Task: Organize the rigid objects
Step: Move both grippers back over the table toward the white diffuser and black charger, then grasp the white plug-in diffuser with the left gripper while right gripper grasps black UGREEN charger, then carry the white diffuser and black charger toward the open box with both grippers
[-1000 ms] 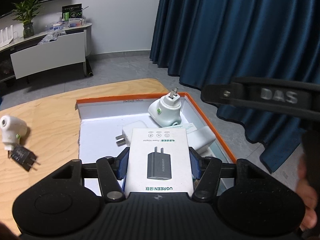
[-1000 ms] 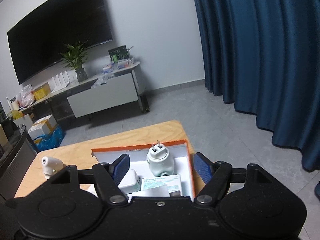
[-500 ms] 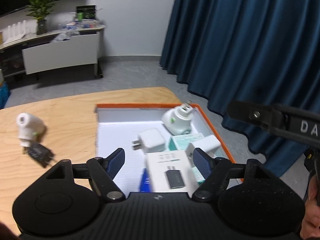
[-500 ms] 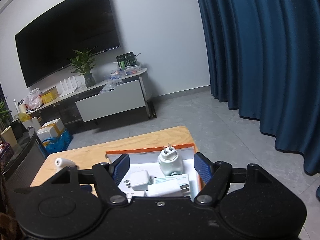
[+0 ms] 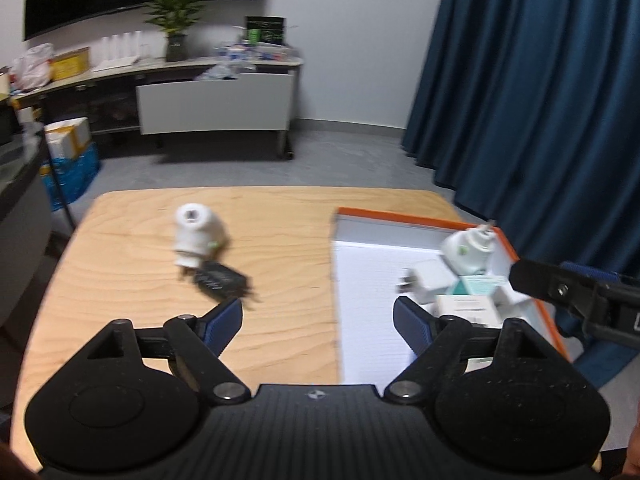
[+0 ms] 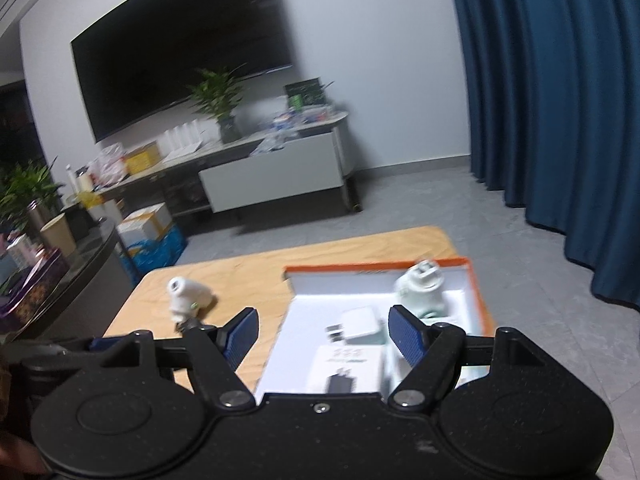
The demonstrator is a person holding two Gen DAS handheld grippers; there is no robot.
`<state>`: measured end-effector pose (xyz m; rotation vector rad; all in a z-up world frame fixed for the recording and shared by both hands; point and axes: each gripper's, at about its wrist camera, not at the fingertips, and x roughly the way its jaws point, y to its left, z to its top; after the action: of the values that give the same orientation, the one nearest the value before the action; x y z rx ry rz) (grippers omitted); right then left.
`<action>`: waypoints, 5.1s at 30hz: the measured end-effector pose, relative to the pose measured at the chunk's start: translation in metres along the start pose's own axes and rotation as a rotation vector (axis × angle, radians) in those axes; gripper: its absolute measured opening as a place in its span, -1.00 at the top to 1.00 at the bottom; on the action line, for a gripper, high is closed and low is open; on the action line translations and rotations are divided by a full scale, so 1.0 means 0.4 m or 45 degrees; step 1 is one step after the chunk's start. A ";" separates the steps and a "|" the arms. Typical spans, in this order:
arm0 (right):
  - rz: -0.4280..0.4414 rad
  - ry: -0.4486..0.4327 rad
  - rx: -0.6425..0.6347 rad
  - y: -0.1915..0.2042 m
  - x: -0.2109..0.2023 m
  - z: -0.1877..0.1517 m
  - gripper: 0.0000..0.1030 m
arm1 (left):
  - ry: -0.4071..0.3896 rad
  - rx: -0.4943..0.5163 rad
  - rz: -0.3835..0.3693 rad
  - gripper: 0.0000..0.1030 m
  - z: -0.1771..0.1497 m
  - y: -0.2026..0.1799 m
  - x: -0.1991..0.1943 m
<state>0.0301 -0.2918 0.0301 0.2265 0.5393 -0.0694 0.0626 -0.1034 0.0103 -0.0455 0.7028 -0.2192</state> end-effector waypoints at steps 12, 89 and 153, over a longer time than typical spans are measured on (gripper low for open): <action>0.110 0.090 -0.099 0.127 0.062 -0.033 -0.68 | -0.010 -0.110 0.108 -0.64 0.001 0.125 -0.018; 0.260 0.325 -0.387 0.344 0.335 -0.069 0.16 | -0.023 -0.169 0.197 -0.06 -0.041 0.315 -0.018; 0.169 0.021 -0.145 0.193 -0.179 -0.203 0.15 | -0.157 -0.007 0.105 -0.06 -0.193 0.073 -0.269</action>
<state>-0.0620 -0.1973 0.0145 0.1511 0.5416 0.0919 -0.0615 -0.0492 0.0164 -0.0352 0.5810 -0.1341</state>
